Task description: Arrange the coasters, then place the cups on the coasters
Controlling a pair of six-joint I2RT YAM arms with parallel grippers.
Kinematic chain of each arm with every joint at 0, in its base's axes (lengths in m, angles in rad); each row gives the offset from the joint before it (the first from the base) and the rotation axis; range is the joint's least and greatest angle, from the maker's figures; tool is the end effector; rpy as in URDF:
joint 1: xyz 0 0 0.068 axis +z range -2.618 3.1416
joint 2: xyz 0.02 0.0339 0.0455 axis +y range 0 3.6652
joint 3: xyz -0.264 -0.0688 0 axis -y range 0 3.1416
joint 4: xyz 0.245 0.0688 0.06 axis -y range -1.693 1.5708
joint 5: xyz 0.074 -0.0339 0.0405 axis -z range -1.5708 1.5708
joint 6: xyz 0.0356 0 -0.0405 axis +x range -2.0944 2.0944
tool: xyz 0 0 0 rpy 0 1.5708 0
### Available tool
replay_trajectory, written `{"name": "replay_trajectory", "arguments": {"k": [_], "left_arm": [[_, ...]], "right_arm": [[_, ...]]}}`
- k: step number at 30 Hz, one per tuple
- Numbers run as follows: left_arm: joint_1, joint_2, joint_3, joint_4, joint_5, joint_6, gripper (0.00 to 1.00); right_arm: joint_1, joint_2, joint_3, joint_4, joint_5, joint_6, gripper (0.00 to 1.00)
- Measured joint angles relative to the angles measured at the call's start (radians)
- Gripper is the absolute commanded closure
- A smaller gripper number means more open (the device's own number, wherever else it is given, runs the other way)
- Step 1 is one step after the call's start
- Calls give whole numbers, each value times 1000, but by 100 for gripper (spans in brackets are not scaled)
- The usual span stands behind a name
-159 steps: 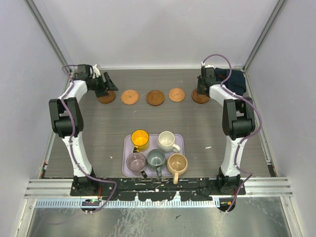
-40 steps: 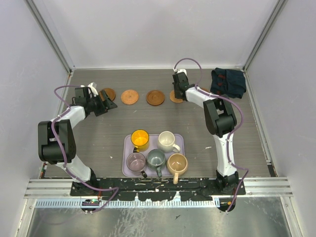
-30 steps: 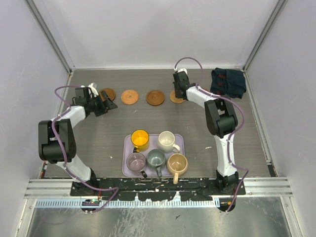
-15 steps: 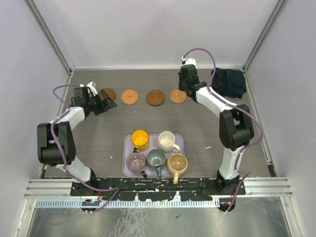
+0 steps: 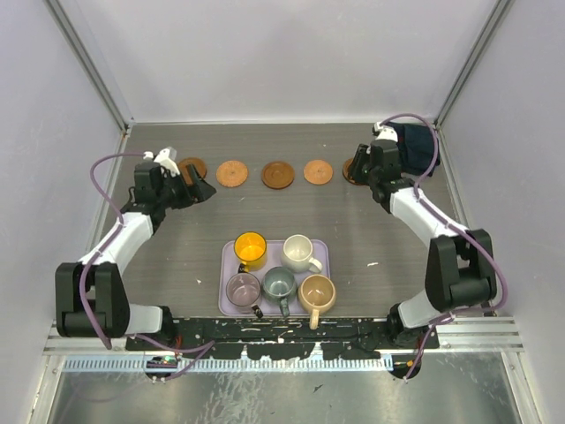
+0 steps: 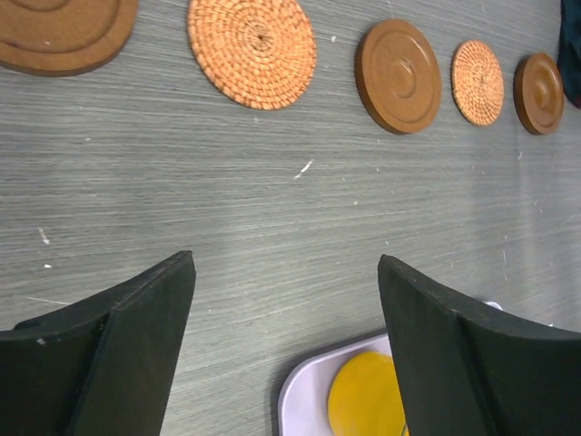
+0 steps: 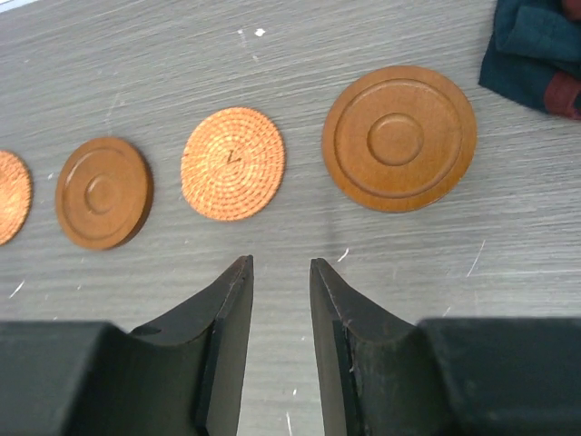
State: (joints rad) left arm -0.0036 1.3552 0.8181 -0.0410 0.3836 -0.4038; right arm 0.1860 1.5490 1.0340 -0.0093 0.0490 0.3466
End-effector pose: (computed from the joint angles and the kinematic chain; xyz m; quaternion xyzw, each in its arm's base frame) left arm 0.2943 -0.0144 0.2391 -0.0826 0.8640 -0.2587 0.4239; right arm 0.3461 0.0634 0.2541 0.0817 0.8622 0.1110 0.4875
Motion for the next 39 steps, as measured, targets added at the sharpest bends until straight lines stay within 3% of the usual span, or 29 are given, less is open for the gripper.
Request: {"name": "replay_trajectory", "arguments": {"k": [5, 11, 17, 28, 39], "left_arm": [[-64, -74, -43, 0, -19, 4, 1], [-130, -161, -102, 0, -15, 5, 2], [-175, -270, -178, -17, -14, 5, 2], [-225, -407, -230, -108, -51, 5, 2], [-243, -426, -278, -159, -66, 0, 2]], "right_arm": [[20, -159, -82, -8, -25, -33, 61], [61, -362, -209, -42, -66, -61, 53], [184, -487, -266, -183, -80, -84, 50], [420, -519, -263, -464, -65, -85, 40], [506, -480, -243, -602, -72, -81, 40]]}}
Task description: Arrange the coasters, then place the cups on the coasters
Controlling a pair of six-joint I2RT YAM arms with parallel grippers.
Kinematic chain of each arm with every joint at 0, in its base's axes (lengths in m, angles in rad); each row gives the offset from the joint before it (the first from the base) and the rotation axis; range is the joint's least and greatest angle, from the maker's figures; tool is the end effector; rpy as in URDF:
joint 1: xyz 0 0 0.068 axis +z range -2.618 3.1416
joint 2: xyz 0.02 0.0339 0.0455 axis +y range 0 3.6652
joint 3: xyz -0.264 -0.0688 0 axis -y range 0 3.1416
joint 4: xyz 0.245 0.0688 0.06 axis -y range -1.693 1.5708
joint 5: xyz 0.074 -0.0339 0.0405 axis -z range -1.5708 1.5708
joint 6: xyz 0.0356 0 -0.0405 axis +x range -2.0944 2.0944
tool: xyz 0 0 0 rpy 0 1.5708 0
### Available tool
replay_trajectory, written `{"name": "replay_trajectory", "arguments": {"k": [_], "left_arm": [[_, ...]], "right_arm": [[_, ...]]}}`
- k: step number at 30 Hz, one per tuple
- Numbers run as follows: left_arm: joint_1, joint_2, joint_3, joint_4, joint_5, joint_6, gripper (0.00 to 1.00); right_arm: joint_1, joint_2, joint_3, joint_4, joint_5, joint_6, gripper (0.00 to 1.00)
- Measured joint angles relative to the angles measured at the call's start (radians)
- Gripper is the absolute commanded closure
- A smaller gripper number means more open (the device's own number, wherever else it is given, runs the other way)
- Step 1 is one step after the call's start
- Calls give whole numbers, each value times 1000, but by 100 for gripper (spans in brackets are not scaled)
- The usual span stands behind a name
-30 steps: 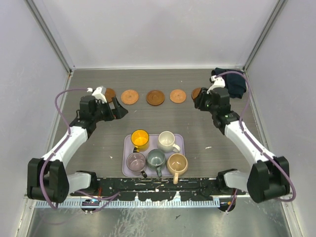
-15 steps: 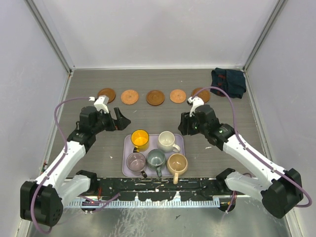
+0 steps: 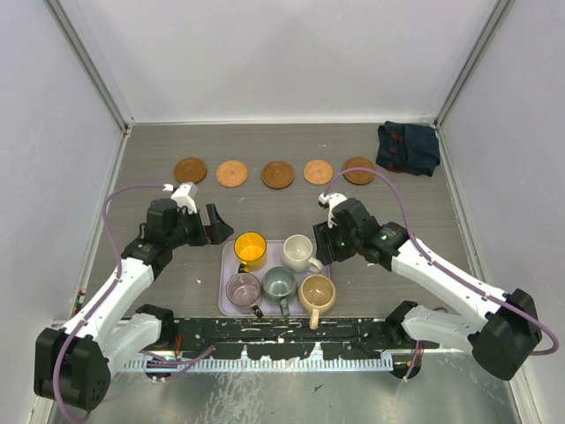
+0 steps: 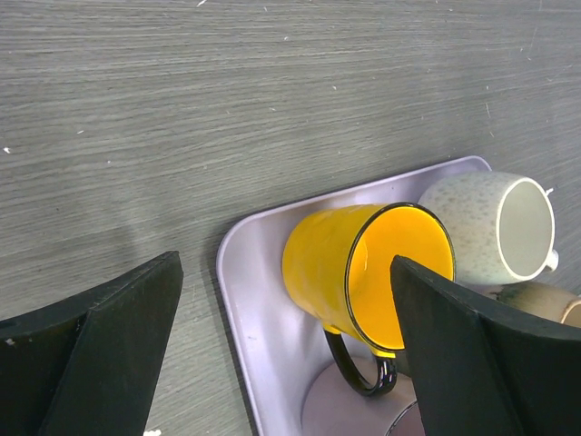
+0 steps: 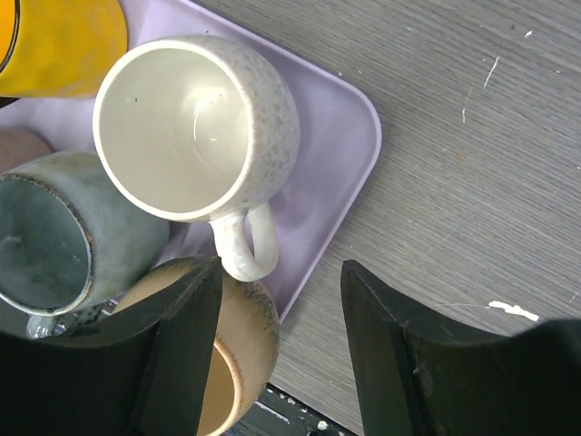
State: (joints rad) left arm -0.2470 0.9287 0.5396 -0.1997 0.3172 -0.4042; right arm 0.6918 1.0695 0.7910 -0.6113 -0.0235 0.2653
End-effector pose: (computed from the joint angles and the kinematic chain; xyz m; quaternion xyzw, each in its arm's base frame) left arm 0.1922 -0.0599 0.2276 0.0059 0.8740 -0.2809 0.3966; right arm 0.1644 0.1373 0.2502 -0.2033 0.9203 0.1636 0.2913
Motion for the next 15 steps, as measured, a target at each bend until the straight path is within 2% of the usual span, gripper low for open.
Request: {"name": "replay_trajectory", "arguments": {"k": [15], "left_arm": [[-40, -19, 0, 0, 2, -3, 2]], "right_arm": [[47, 77, 0, 10, -43, 7, 40]]}}
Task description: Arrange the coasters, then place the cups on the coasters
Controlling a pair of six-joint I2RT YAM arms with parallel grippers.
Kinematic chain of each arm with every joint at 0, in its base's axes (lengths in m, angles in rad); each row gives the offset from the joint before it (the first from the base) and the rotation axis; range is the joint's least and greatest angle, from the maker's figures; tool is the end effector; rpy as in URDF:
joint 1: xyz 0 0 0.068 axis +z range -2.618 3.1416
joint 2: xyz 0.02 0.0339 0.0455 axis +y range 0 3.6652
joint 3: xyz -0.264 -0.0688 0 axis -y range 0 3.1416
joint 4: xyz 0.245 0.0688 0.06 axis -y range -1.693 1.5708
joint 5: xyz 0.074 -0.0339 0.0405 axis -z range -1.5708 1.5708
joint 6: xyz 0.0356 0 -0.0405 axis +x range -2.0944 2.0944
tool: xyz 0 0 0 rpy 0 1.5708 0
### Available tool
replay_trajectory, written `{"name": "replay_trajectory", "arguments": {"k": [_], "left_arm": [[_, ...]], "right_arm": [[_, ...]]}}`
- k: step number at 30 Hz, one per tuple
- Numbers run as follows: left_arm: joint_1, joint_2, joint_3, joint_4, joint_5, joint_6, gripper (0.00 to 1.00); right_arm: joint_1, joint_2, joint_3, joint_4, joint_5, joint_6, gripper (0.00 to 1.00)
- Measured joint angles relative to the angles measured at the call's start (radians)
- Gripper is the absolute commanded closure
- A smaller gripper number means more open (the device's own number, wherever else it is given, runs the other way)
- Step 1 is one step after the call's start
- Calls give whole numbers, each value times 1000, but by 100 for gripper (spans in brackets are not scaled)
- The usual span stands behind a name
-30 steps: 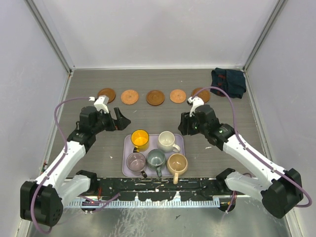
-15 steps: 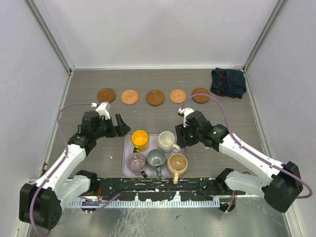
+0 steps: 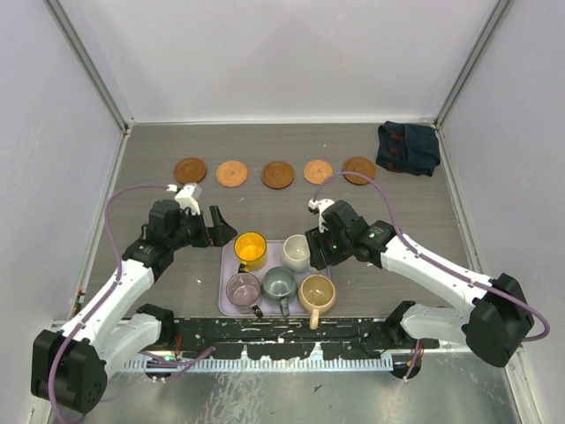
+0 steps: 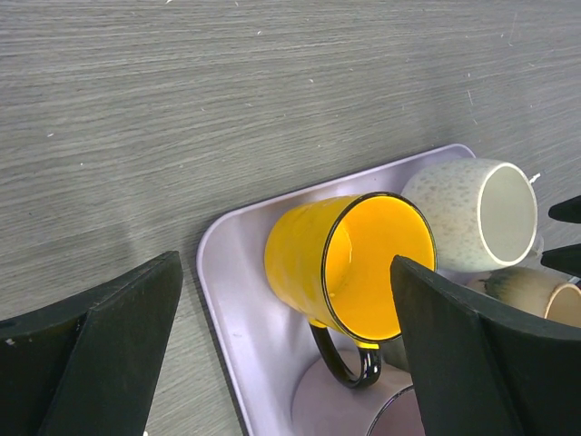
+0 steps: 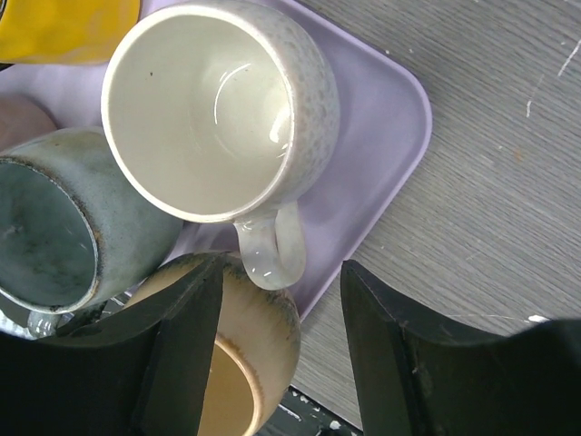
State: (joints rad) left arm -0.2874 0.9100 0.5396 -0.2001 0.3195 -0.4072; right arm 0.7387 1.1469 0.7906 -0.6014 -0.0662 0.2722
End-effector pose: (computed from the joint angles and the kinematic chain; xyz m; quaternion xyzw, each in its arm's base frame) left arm 0.1875 -0.0671 0.2310 0.0243 0.8694 -0.2924 0.3977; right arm 0.1647 0.1532 0.2353 -0.2300 0.9247 0.1736 0.2486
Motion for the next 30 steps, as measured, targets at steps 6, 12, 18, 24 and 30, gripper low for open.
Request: {"name": "replay_trajectory", "arguments": {"k": [6, 12, 18, 24, 30], "left_arm": [[-7, 5, 0, 0, 2, -1, 2], [-13, 26, 0, 0, 2, -1, 2], [-21, 52, 0, 1, 2, -1, 2], [-29, 78, 0, 2, 2, -2, 2], [-32, 88, 0, 9, 2, -2, 2]], "right_arm": [[13, 49, -5, 30, -17, 0, 41], [24, 82, -17, 59, -26, 1, 41], [28, 128, -32, 89, -26, 5, 42], [40, 166, -37, 114, -25, 16, 46], [58, 190, -37, 135, -4, 23, 64]]}}
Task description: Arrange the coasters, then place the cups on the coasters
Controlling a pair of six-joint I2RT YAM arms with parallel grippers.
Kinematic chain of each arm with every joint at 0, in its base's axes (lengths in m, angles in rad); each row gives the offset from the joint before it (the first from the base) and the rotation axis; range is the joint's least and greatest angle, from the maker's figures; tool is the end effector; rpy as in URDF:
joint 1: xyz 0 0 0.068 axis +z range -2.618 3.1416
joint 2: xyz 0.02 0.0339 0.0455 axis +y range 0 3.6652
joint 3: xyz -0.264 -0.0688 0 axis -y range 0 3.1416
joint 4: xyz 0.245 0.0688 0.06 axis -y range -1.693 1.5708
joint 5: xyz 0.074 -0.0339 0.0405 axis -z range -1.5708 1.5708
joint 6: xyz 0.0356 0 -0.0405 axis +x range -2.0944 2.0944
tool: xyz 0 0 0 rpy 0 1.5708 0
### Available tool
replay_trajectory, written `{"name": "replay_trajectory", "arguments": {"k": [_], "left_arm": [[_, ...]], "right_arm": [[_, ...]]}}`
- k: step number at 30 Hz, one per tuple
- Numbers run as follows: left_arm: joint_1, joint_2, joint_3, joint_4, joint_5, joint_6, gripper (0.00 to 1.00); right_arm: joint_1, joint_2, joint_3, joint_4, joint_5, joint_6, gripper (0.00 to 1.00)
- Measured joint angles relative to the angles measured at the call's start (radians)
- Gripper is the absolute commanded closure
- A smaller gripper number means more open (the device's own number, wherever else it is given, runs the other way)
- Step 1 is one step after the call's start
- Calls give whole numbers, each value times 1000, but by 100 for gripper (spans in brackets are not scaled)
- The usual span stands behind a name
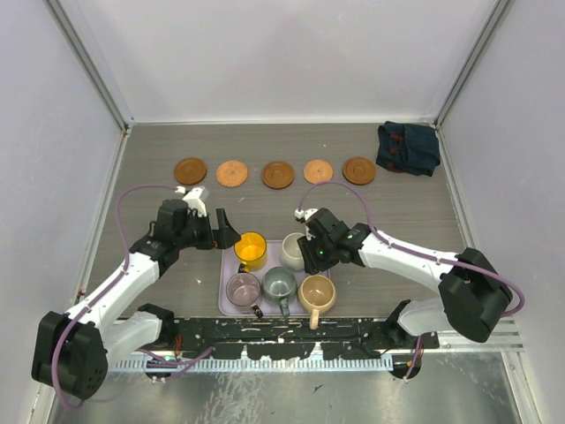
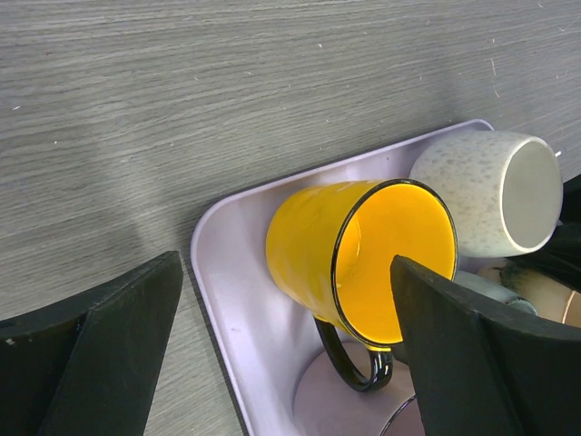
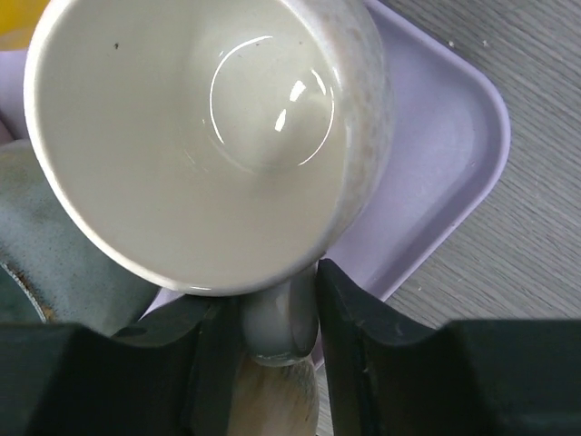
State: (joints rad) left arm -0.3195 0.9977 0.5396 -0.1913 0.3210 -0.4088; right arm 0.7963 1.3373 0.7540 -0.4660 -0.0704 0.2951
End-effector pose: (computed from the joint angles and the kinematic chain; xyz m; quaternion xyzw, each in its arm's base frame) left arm 0.1949 -0.0763 0.2156 0.0315 0.8865 -0.2901 0.3591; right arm 0.1738 0.1812 0.1905 -0.2482 0.9332 0.1628 0.2026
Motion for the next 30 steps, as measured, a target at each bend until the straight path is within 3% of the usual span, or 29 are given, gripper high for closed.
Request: {"name": "replay_trajectory", "arguments": {"k": [6, 30], "left_arm": [[-2, 13, 0, 2, 0, 0, 2], [-2, 19, -12, 23, -4, 1, 2]], "right_arm": [[14, 5, 0, 10, 30, 11, 99], [42, -42, 34, 47, 190, -30, 99]]}}
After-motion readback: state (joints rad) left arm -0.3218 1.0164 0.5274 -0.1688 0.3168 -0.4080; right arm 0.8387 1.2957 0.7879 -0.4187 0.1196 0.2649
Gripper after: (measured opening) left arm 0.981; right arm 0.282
